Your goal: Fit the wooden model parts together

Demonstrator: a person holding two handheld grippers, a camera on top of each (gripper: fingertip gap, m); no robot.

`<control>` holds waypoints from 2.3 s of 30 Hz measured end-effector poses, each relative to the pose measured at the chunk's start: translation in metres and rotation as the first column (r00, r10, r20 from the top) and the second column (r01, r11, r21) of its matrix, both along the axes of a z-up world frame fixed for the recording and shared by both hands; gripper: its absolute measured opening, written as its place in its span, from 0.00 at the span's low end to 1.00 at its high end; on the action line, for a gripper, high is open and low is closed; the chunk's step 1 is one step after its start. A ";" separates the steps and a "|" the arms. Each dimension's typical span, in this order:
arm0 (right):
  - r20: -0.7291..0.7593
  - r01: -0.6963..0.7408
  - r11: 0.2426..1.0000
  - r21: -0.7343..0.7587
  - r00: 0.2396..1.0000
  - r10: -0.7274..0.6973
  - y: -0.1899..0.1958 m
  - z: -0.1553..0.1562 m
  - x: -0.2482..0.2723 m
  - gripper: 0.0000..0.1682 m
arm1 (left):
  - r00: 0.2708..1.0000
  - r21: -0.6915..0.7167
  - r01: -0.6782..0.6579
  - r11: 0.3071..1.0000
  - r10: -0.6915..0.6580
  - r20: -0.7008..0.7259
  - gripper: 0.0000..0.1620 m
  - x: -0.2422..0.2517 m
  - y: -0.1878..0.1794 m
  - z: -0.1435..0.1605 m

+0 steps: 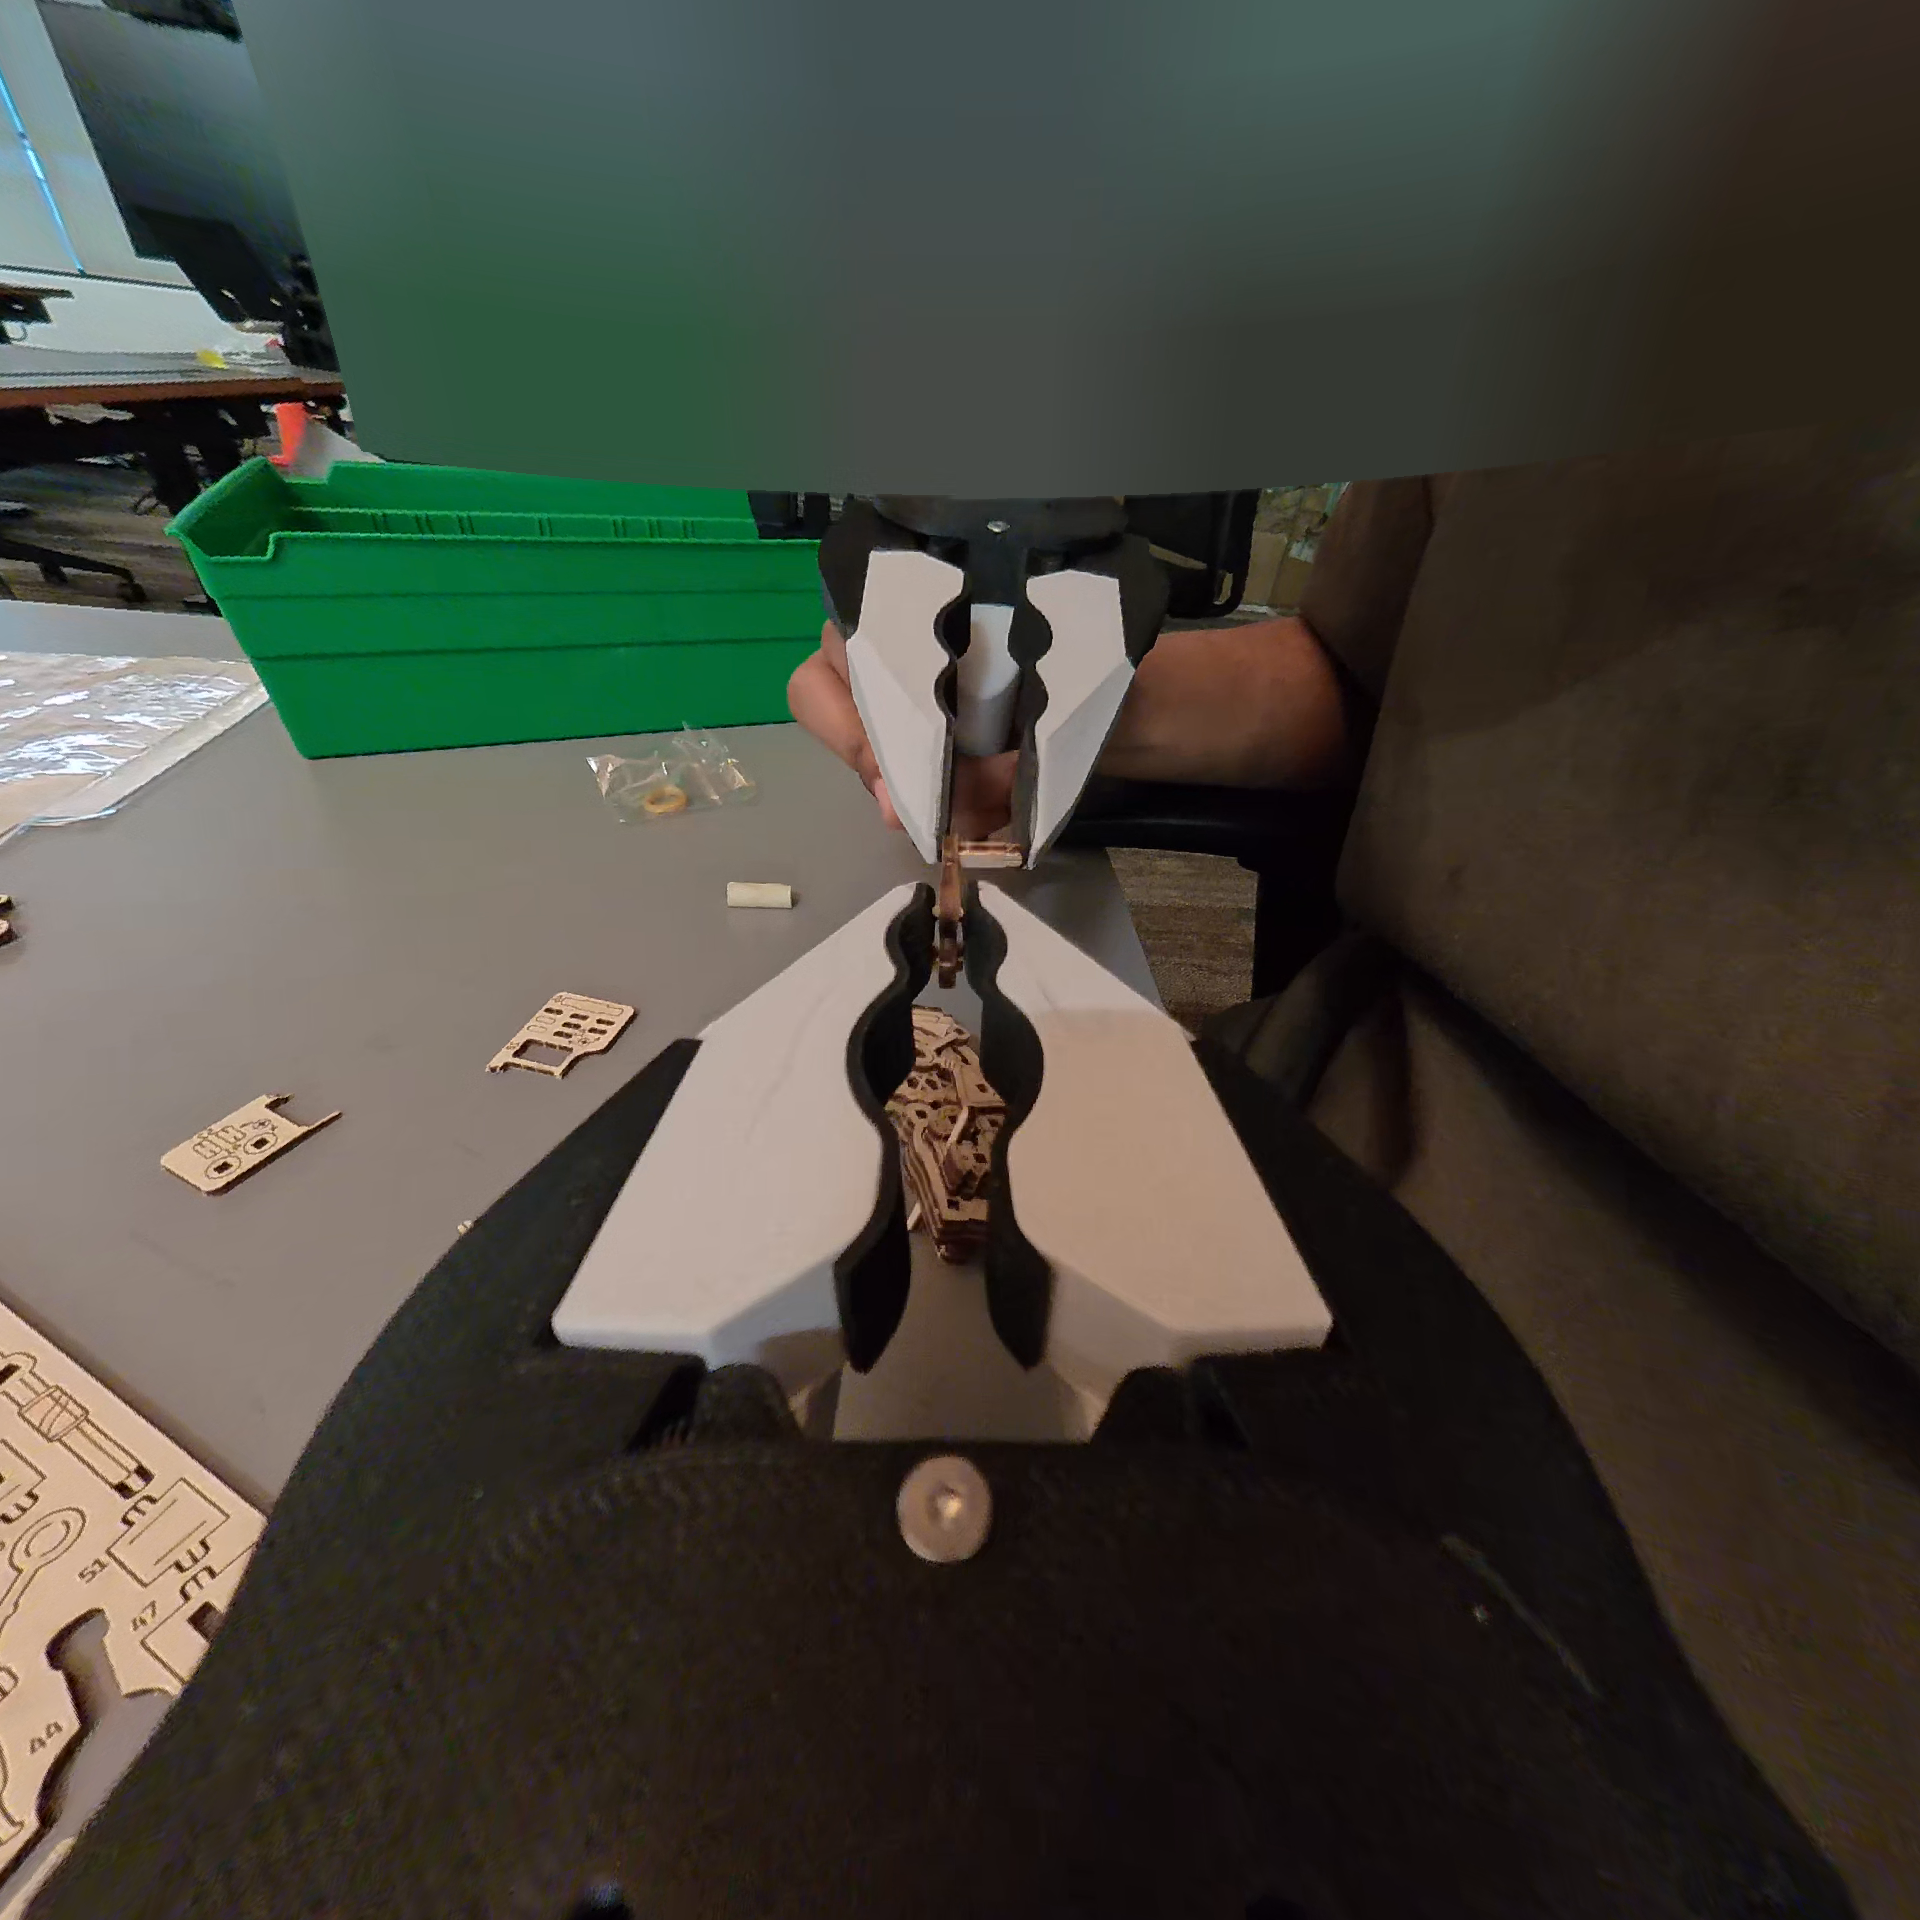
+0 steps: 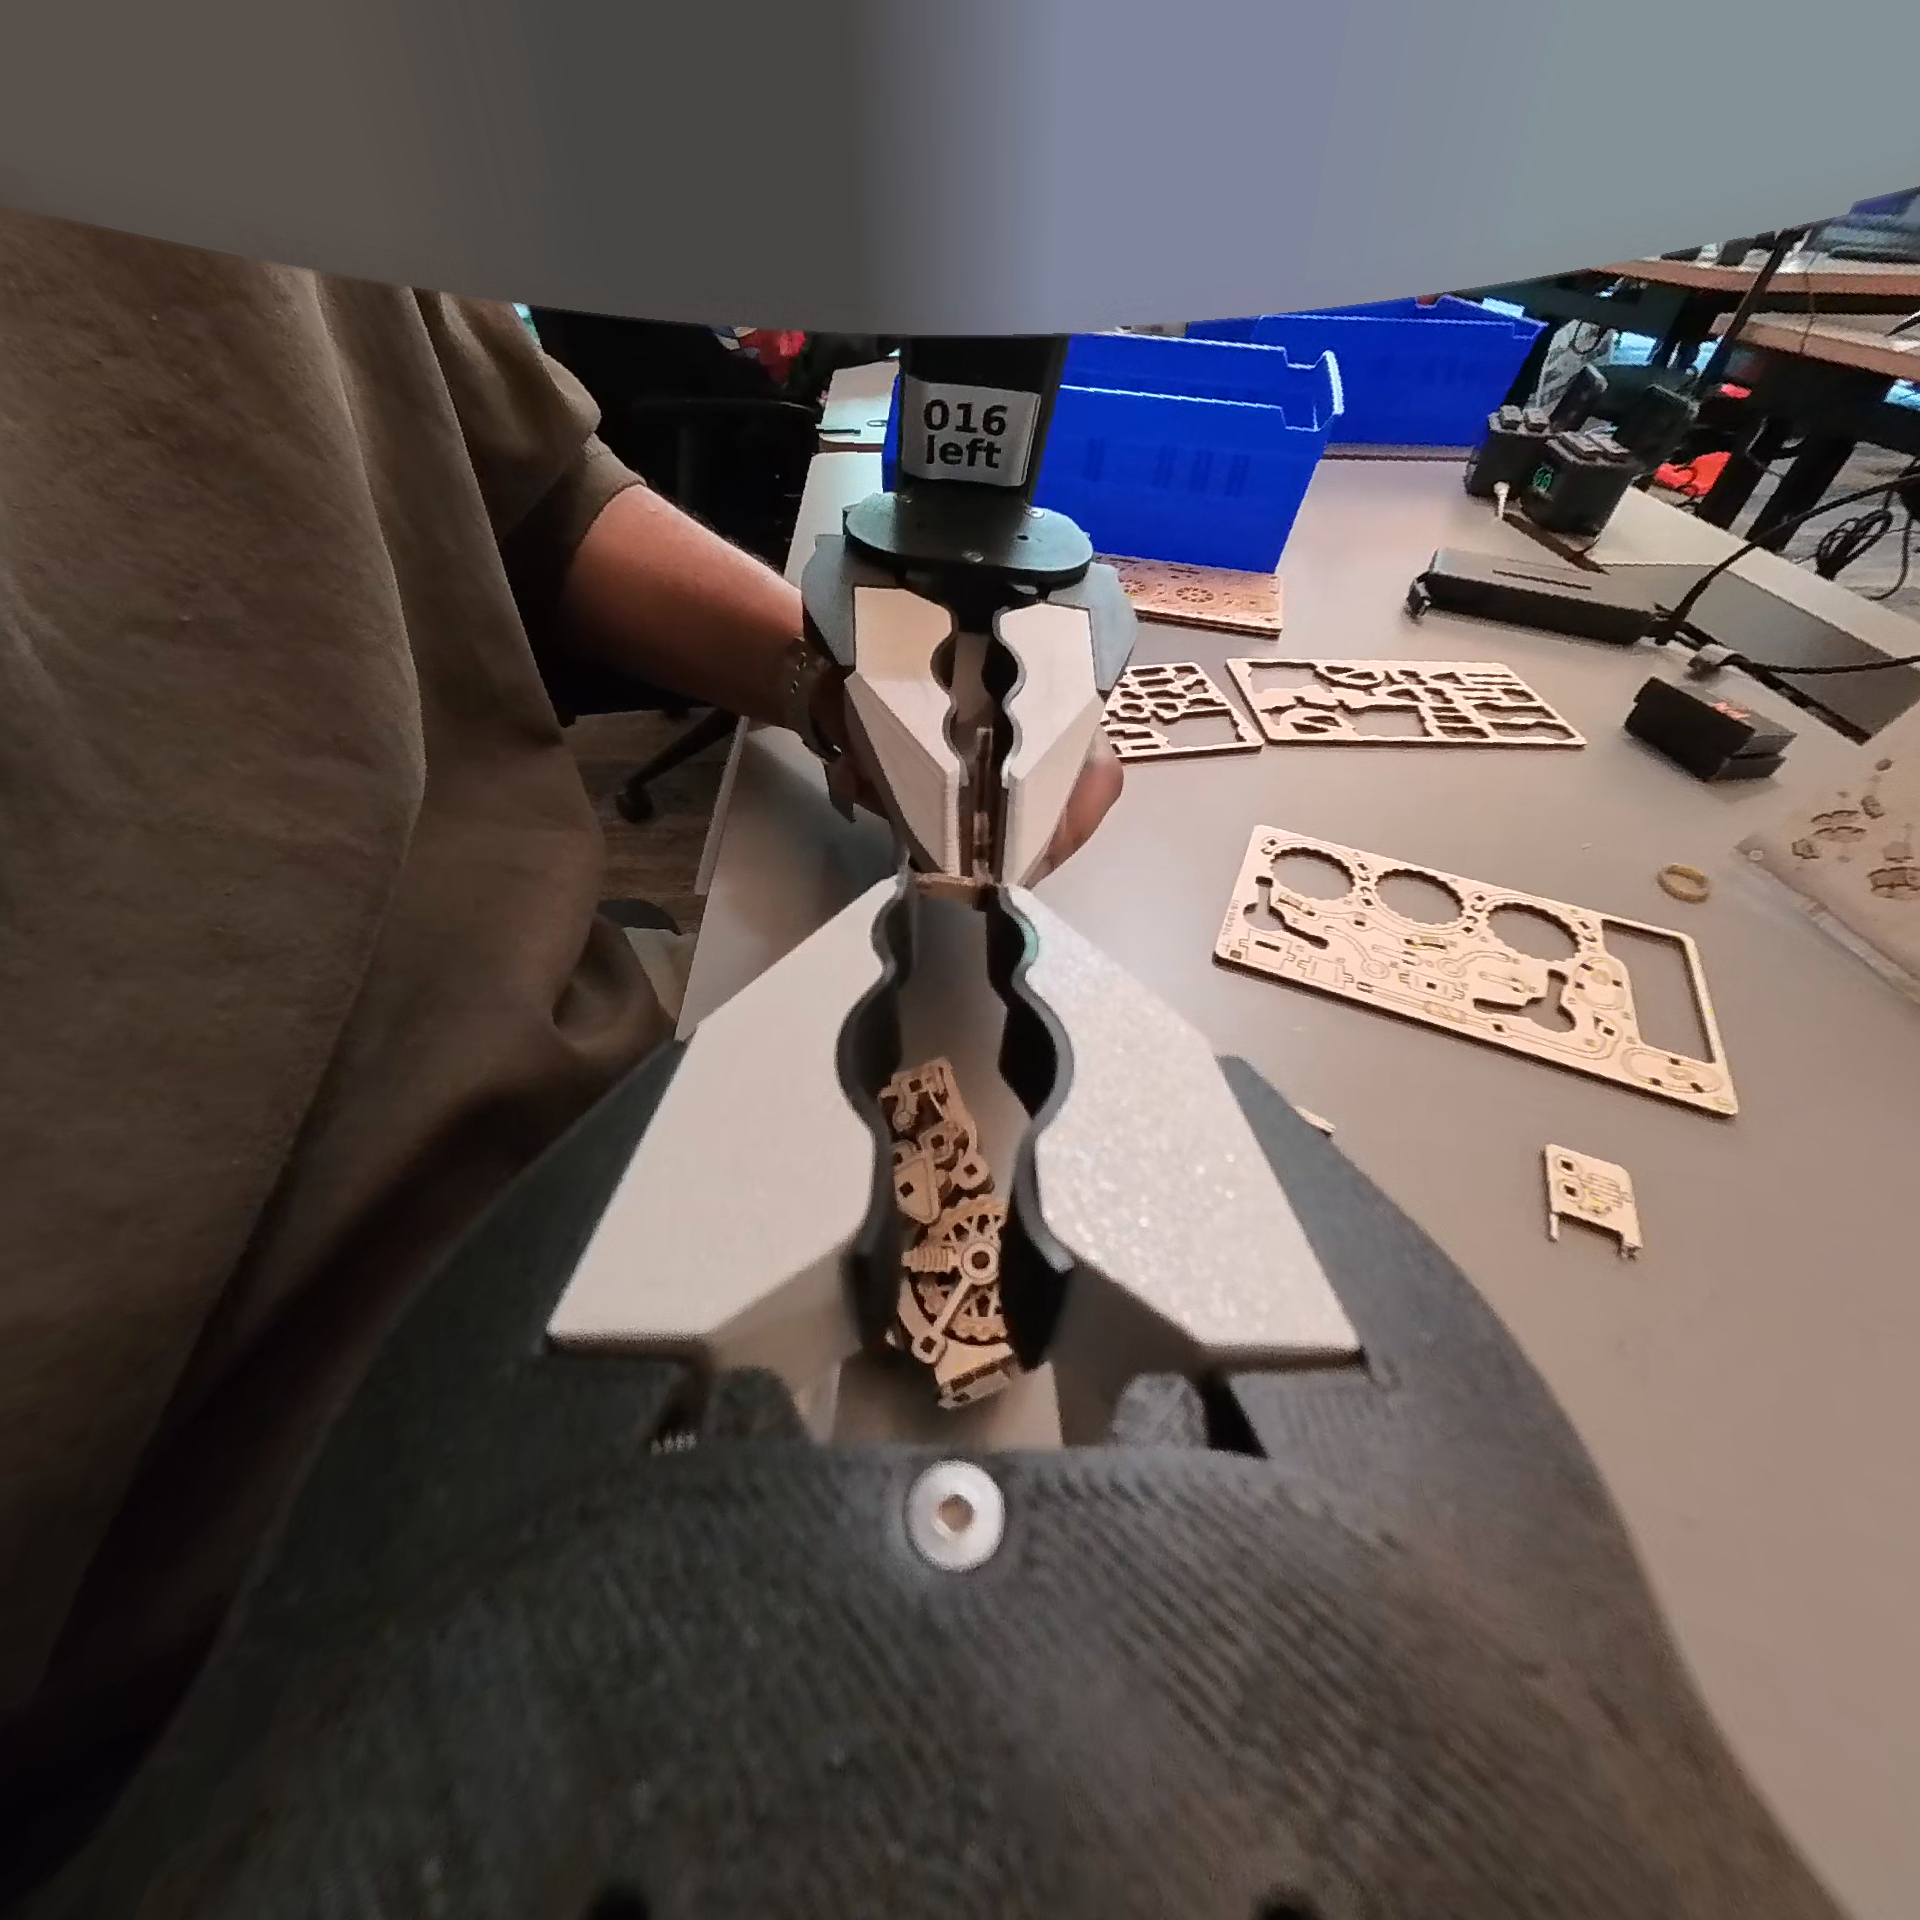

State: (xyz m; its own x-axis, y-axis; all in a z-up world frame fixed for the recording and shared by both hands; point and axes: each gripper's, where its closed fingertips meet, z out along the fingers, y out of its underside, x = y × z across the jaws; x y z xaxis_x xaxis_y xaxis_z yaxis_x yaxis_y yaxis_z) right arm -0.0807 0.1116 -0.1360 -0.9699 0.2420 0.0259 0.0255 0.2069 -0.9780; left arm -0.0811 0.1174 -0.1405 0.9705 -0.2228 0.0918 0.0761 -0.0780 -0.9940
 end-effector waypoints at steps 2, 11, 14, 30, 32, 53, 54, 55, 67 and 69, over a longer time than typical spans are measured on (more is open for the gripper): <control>0.026 -0.003 1.000 -0.010 1.000 0.003 0.000 -0.001 -0.002 0.08 | 1.000 -0.006 -0.007 1.000 0.007 -0.013 0.00 -0.002 0.000 -0.001; -0.042 0.040 0.998 -0.053 0.998 -0.042 0.000 0.003 -0.004 0.08 | 0.999 0.003 -0.029 1.000 0.030 -0.015 0.00 -0.005 0.000 0.002; -0.048 0.041 0.998 -0.052 0.998 -0.044 0.000 0.003 -0.004 0.08 | 0.999 0.002 -0.032 0.999 0.032 -0.019 0.00 -0.005 0.000 0.002; -0.040 0.040 0.999 -0.018 0.998 -0.041 0.000 -0.001 -0.005 0.08 | 0.997 -0.012 -0.052 0.999 0.052 -0.057 0.00 -0.006 0.002 -0.002; -0.037 0.037 0.999 -0.015 0.999 -0.038 0.001 -0.001 -0.005 0.08 | 0.998 -0.009 -0.050 0.999 0.049 -0.044 0.00 -0.005 0.002 -0.001; -0.012 0.064 0.996 -0.065 0.998 -0.065 0.000 0.002 -0.012 0.08 | 0.998 -0.003 -0.061 0.998 0.061 0.014 0.00 -0.013 0.001 0.001; -0.030 0.077 0.994 -0.080 0.996 -0.080 0.001 0.004 -0.013 0.09 | 0.998 0.003 -0.058 0.998 0.058 0.034 0.00 -0.013 0.000 0.002; -0.049 0.103 0.989 -0.107 0.993 -0.109 0.003 0.007 -0.016 0.13 | 0.997 0.014 -0.067 0.998 0.066 0.051 0.00 -0.015 0.000 0.003; -0.021 0.113 0.957 -0.265 0.992 -0.123 0.004 0.027 -0.015 0.22 | 0.979 0.138 -0.071 0.988 0.043 0.198 0.00 -0.023 -0.007 0.023; -0.043 0.100 0.964 -0.245 0.993 -0.114 -0.002 0.025 -0.010 0.21 | 0.982 0.132 -0.067 0.989 0.042 0.184 0.01 -0.021 -0.006 0.021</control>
State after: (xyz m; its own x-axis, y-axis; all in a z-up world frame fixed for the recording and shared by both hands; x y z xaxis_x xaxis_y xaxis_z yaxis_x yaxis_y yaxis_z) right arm -0.0912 0.1097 -0.1113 -0.9367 0.3500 0.0076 -0.0221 -0.0374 -0.9991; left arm -0.1021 0.1117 -0.1196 0.9518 -0.1925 0.2388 0.2556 0.0675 -0.9644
